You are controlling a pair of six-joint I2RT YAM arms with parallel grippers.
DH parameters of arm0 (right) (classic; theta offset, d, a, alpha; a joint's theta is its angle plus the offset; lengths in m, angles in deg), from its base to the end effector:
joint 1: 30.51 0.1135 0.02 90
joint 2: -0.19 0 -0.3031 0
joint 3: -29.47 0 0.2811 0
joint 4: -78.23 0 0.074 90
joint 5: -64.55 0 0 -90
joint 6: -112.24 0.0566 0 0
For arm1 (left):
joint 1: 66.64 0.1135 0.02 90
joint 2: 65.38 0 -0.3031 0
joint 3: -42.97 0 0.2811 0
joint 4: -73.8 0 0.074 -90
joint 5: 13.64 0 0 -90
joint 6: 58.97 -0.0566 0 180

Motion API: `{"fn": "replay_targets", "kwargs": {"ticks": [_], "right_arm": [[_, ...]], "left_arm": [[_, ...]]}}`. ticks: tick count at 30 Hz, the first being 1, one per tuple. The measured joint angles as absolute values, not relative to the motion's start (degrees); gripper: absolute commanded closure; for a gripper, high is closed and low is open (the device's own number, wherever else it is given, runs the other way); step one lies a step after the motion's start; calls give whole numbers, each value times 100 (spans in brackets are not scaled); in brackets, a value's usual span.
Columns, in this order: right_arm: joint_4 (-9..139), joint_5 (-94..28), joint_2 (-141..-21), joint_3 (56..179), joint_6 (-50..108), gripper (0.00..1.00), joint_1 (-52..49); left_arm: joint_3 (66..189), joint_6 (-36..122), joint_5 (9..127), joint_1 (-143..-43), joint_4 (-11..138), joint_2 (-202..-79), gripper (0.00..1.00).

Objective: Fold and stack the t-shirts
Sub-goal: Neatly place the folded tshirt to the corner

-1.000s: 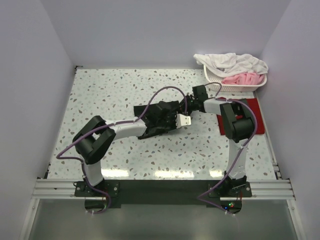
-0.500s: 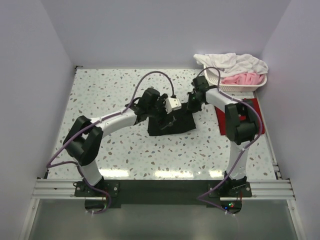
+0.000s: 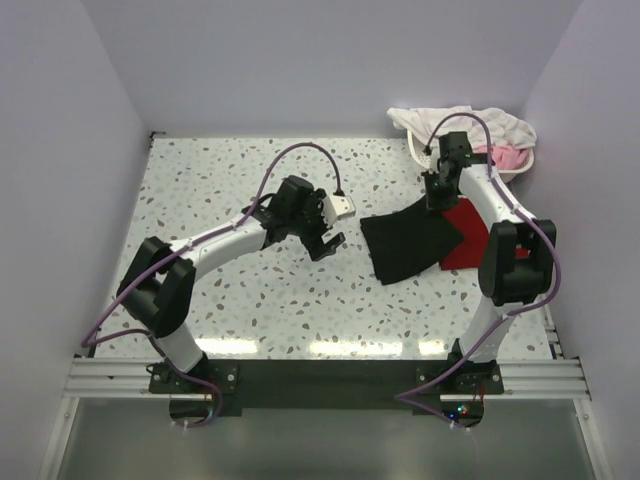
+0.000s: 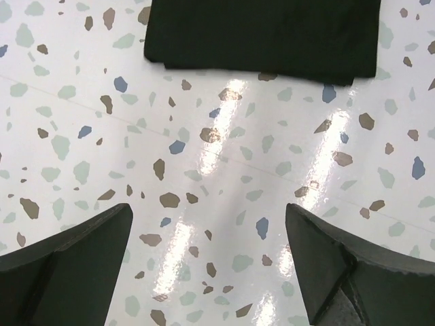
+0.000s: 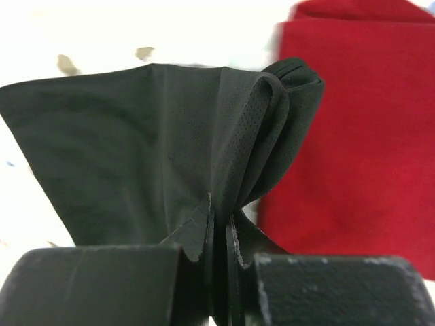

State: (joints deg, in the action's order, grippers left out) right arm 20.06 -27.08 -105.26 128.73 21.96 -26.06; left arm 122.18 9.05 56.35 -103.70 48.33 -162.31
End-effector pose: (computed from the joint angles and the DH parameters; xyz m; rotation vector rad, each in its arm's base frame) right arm 0.4353 0.0355 0.2576 -0.1199 2.6921 0.0606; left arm 0.3211 -0.2668 0.2418 1.2985 1.9334 -0.5380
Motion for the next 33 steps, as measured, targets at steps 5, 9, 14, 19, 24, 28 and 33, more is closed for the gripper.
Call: {"fn": "replay_targets", "kwargs": {"ticks": [5, 9, 14, 19, 24, 28, 33], "right_arm": [[1755, -2553, -10497, 13021, 1753, 100, -2862], [1615, -2461, -10377, 13192, 1506, 100, -2936], [1558, -2332, -10128, 13404, 1359, 100, -2988], [1446, -2166, -9883, 13539, 1285, 100, -3015], [1291, -2048, -9841, 13773, 1274, 100, -3019], [1167, -1998, -9839, 13946, 1274, 100, -3019], [946, -1939, -9839, 14230, 1276, 100, -3019]], "left_arm": [[12194, 903, 5653, -10346, 4791, -16233, 0], [12192, 898, 5661, -10342, 4791, -16233, 0], [12192, 894, 5666, -10339, 4793, -16237, 0], [12192, 870, 5666, -10339, 4804, -16286, 0], [12192, 789, 5666, -10335, 4811, -16375, 0], [12192, 763, 5666, -10331, 4809, -16430, 0], [12192, 737, 5663, -10318, 4811, -16454, 0]]}}
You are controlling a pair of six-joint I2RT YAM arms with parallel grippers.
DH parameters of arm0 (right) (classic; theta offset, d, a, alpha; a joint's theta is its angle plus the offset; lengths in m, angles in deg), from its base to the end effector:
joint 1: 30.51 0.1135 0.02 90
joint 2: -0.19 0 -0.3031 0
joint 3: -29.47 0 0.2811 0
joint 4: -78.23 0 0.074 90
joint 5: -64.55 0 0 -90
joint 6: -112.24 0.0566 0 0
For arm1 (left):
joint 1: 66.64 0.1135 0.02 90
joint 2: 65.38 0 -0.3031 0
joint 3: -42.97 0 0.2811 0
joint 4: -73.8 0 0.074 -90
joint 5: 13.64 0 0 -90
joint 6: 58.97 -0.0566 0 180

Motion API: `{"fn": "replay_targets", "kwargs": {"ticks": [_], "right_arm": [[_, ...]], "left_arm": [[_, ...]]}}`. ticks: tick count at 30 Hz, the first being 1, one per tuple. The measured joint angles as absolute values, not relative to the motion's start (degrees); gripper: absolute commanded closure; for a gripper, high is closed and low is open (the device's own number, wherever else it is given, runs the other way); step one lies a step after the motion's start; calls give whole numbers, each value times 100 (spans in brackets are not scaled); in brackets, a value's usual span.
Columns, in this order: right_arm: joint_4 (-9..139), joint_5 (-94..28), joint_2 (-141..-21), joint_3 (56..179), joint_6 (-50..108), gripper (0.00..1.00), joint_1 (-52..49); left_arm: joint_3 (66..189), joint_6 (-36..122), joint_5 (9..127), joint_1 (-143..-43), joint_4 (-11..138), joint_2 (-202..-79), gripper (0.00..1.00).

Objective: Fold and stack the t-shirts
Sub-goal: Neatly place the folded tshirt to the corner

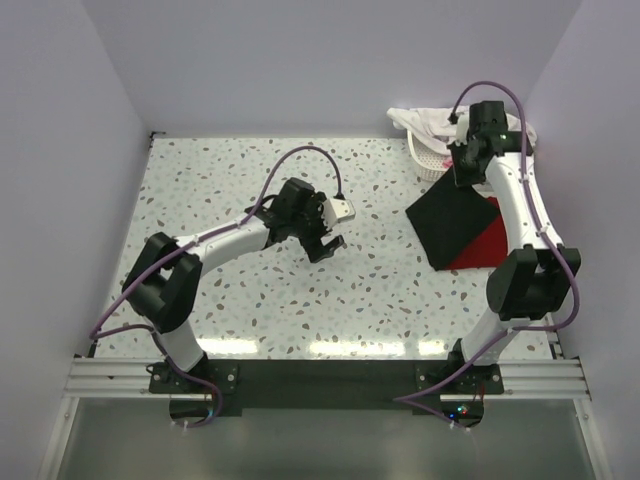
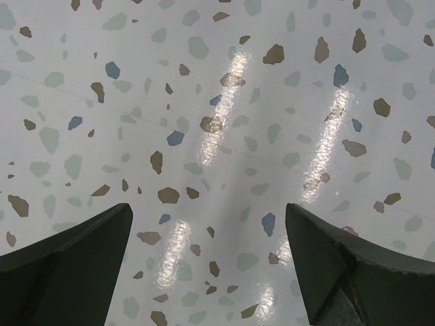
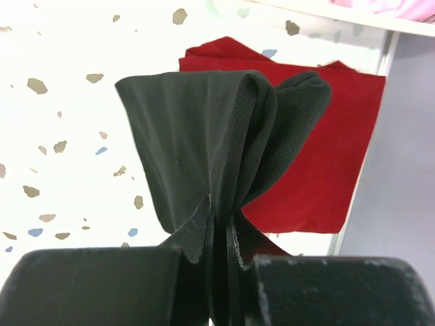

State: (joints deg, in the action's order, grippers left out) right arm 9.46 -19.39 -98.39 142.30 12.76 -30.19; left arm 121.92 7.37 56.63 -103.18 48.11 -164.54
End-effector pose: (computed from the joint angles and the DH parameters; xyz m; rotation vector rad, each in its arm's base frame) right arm 0.4133 -0.0037 0.3763 -0.1731 2.5200 -0.1978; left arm 0.3266 -0.2658 0.2242 1.3306 1.9631 -0.5163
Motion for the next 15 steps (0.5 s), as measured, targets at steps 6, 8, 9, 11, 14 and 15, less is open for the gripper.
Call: {"fn": "replay_targets", "kwargs": {"ticks": [6, 8, 9, 11, 14, 15], "right_arm": [[902, -1891, -9813, 14383, 1252, 100, -3170], [926, -1889, -9793, 14344, 1193, 100, -3281], [946, -1889, -9778, 14300, 1158, 100, -3329], [1055, -1886, -9723, 14108, 1064, 100, -3421], [1119, -1889, -9702, 13880, 922, 100, -3550], [1154, -1891, -9704, 13821, 872, 100, -3590]], "left_arm": [[12192, 651, 5663, -10302, 4811, -16482, 0], [12192, 619, 5663, -10302, 4811, -16489, 0], [12192, 599, 5663, -10302, 4811, -16489, 0], [12192, 579, 5663, -10300, 4811, -16491, 0], [12192, 570, 5663, -10300, 4802, -16493, 0], [12192, 568, 5663, -10300, 4802, -16493, 0]]}}
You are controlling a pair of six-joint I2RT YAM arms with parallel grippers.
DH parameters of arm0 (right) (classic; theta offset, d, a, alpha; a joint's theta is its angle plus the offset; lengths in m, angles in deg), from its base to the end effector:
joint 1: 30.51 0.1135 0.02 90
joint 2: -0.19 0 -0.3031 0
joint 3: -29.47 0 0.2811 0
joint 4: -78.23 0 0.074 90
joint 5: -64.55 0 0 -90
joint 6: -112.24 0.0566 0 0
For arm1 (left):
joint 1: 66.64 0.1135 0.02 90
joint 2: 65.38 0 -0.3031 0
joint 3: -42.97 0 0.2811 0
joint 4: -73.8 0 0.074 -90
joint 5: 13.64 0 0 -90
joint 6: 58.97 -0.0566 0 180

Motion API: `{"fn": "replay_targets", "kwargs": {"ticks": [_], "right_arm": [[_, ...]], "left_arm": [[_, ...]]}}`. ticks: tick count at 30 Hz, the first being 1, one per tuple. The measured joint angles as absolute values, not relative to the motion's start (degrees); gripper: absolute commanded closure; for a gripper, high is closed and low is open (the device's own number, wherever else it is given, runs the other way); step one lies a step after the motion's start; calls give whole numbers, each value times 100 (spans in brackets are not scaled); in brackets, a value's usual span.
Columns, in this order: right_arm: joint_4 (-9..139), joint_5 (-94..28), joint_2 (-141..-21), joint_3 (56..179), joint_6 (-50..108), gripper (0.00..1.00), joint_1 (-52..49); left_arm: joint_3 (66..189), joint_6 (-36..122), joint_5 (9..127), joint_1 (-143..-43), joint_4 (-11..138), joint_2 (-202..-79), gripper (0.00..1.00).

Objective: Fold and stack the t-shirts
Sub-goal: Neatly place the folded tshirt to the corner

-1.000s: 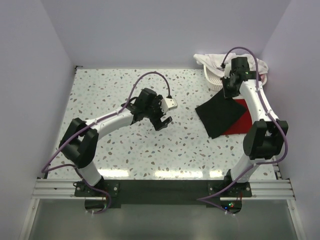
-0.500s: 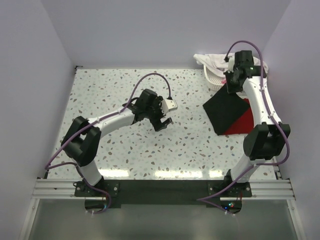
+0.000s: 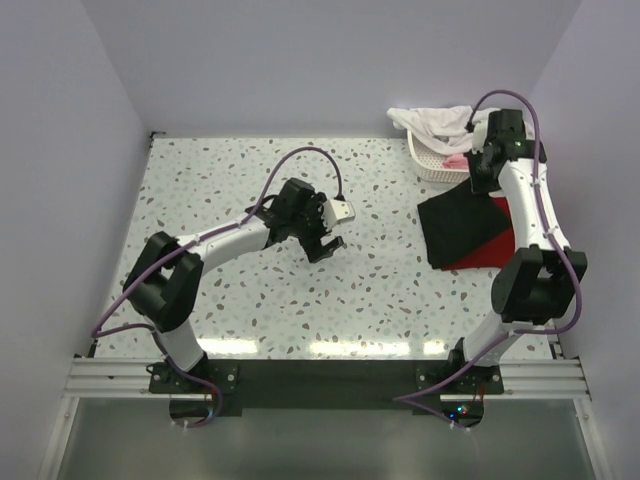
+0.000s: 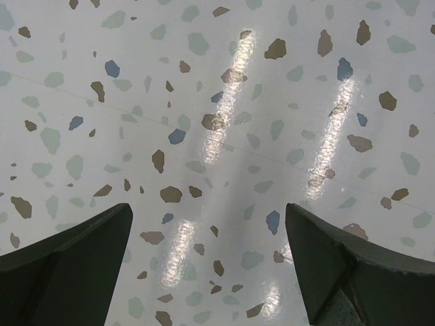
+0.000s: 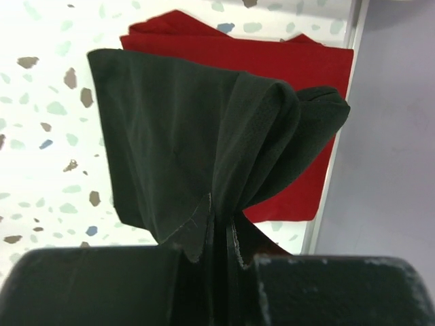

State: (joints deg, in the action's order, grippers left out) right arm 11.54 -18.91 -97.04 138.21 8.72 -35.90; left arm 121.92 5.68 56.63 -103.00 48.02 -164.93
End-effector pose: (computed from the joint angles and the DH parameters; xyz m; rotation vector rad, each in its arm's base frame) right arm 0.4055 -0.0447 0.3634 -0.1350 2.5437 -0.2747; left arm 0.3279 -0.2651 0.2214 1.3573 1.9503 -0.5013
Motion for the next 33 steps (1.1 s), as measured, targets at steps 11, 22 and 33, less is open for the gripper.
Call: {"fn": "replay_targets", "kwargs": {"ticks": [11, 22, 33], "right_arm": [[2100, -1937, -9741, 13172, 111, 100, -4278], [3365, -2031, -10652, 12733, -429, 100, -4715], [4179, -1648, -10936, 12217, -676, 100, -4833]], "left_arm": [[12271, 575, 5659, -10298, 4671, -16592, 0], [12457, 570, 5705, -10294, 4378, -16613, 0], [12485, 573, 5882, -10270, 4192, -16613, 0]]}}
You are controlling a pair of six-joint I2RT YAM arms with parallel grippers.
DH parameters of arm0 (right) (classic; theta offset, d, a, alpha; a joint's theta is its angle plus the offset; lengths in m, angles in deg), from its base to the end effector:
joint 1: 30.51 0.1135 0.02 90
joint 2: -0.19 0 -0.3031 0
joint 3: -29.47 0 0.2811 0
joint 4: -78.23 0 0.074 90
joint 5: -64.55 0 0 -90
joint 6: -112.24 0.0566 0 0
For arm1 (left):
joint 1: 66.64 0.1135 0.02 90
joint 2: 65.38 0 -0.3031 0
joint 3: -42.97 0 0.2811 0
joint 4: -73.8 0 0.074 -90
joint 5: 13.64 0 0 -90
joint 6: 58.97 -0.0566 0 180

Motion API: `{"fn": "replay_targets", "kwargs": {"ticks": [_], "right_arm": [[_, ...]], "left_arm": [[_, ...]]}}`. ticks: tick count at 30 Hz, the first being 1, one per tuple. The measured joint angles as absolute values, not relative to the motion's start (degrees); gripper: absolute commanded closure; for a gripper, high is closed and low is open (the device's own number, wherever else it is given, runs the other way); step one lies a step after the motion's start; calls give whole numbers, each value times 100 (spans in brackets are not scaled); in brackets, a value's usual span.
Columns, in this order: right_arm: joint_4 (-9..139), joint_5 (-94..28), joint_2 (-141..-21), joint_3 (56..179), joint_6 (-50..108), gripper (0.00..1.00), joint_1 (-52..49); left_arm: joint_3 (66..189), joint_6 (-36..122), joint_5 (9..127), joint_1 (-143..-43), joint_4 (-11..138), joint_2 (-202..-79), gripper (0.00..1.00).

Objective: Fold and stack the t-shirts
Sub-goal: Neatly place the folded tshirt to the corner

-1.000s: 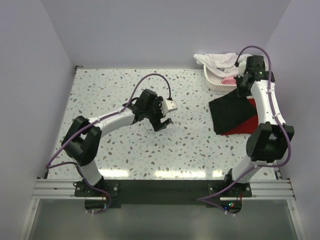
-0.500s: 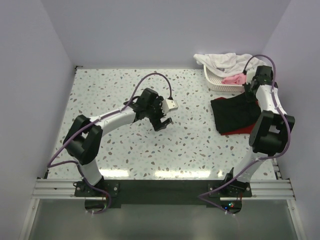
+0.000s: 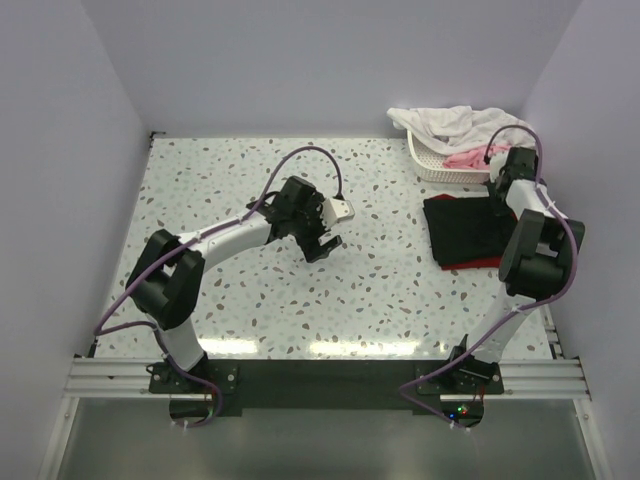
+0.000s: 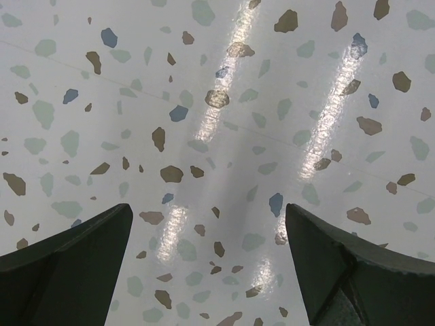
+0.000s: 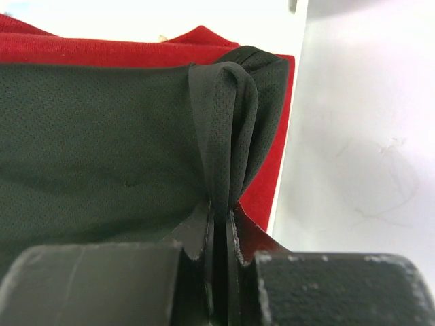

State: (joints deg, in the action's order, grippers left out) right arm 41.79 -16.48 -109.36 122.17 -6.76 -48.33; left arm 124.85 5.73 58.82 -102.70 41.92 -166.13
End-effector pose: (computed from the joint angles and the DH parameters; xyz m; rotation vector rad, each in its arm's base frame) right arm 0.4430 -0.1517 0.2135 -0.1834 2.5592 -0.5227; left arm 0.3323 -0.2631 0.2213 1.3662 2.0386 -0.4583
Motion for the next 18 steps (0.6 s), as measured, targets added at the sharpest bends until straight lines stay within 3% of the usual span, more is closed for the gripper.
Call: {"fn": "replay_targets", "kwargs": {"ticks": [5, 7, 8, 9, 10, 11, 14, 18], "right_arm": [[4404, -1462, -10943, 12095, -752, 99, -4840], [4456, -1408, -10978, 12093, -787, 87, -4846], [4471, -1381, -11006, 12095, -800, 70, -4853], [4476, -1333, -11041, 12095, -800, 60, -4855], [4474, -1277, -11076, 12095, -833, 37, -4857], [4469, -1239, -11098, 12095, -824, 28, -4864], [4408, -1174, -11107, 12123, -866, 11, -4886], [4102, -1222, -11094, 12451, -783, 2, -4894]], "left_arm": [[12485, 573, 5913, -10263, 4183, -16613, 0], [12485, 575, 5919, -10259, 4177, -16613, 0], [12485, 579, 5921, -10254, 4170, -16613, 0], [12485, 584, 5924, -10248, 4162, -16613, 0], [12485, 597, 5921, -10232, 4157, -16613, 0], [12485, 603, 5921, -10215, 4146, -16613, 0], [12494, 664, 5878, -10117, 4083, -16611, 0], [12566, 914, 5670, -9815, 3923, -16609, 0]]}}
